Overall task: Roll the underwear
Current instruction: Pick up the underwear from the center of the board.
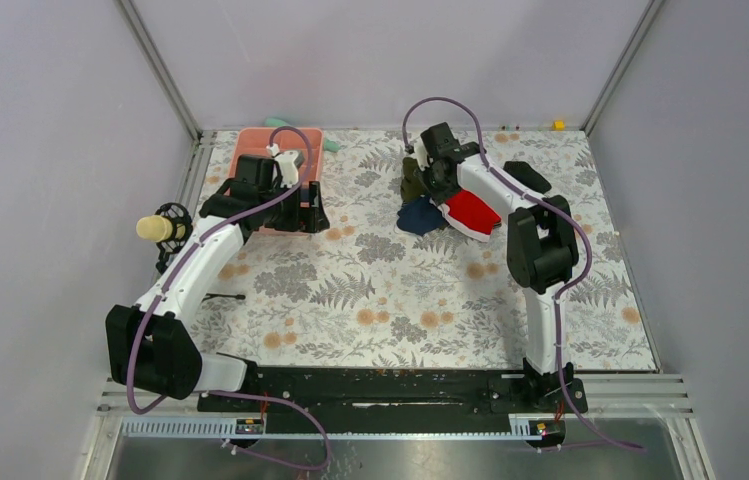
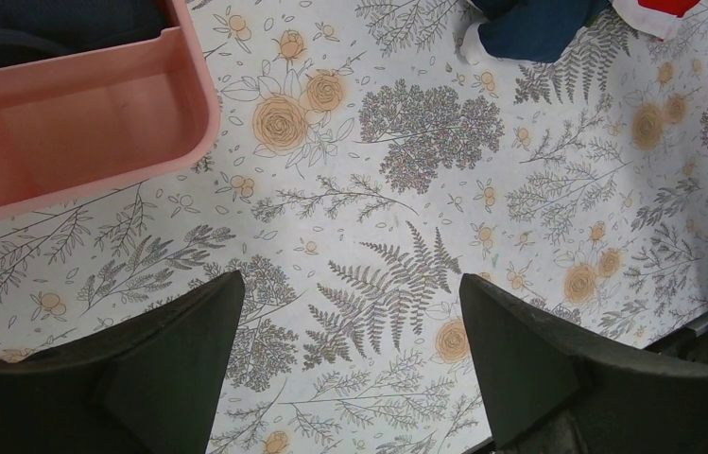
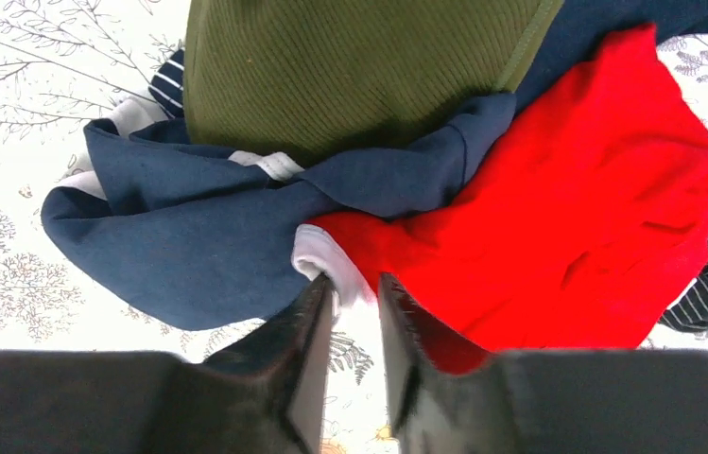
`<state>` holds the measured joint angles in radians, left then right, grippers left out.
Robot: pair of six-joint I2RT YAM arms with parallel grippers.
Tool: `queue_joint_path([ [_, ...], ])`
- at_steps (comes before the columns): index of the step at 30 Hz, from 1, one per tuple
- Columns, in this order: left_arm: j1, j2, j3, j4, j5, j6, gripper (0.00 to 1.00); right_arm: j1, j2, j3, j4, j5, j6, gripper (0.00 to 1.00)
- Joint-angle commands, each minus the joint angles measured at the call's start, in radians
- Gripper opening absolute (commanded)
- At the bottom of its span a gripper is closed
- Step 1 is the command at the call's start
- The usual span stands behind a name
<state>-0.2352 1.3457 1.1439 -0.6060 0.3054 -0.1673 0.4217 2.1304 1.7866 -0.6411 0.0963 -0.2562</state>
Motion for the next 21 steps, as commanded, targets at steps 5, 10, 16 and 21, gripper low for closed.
queue_joint_path([
  [5,0.005,-0.019,0.027,0.043,-0.007,-0.007,0.86,0.025,-0.083,0.042,-0.02,-0.002,-0.044,0.0],
  [10,0.005,-0.006,0.053,0.064,-0.042,0.013,0.85,0.035,-0.304,0.082,-0.147,-0.226,0.011,0.0],
  [16,0.005,0.019,0.11,0.1,-0.106,0.017,0.86,0.055,-0.574,0.118,-0.262,-0.432,0.112,0.0],
  [21,0.004,0.039,0.152,0.084,-0.115,0.036,0.86,0.055,-0.735,0.055,-0.287,-0.439,0.118,0.0],
])
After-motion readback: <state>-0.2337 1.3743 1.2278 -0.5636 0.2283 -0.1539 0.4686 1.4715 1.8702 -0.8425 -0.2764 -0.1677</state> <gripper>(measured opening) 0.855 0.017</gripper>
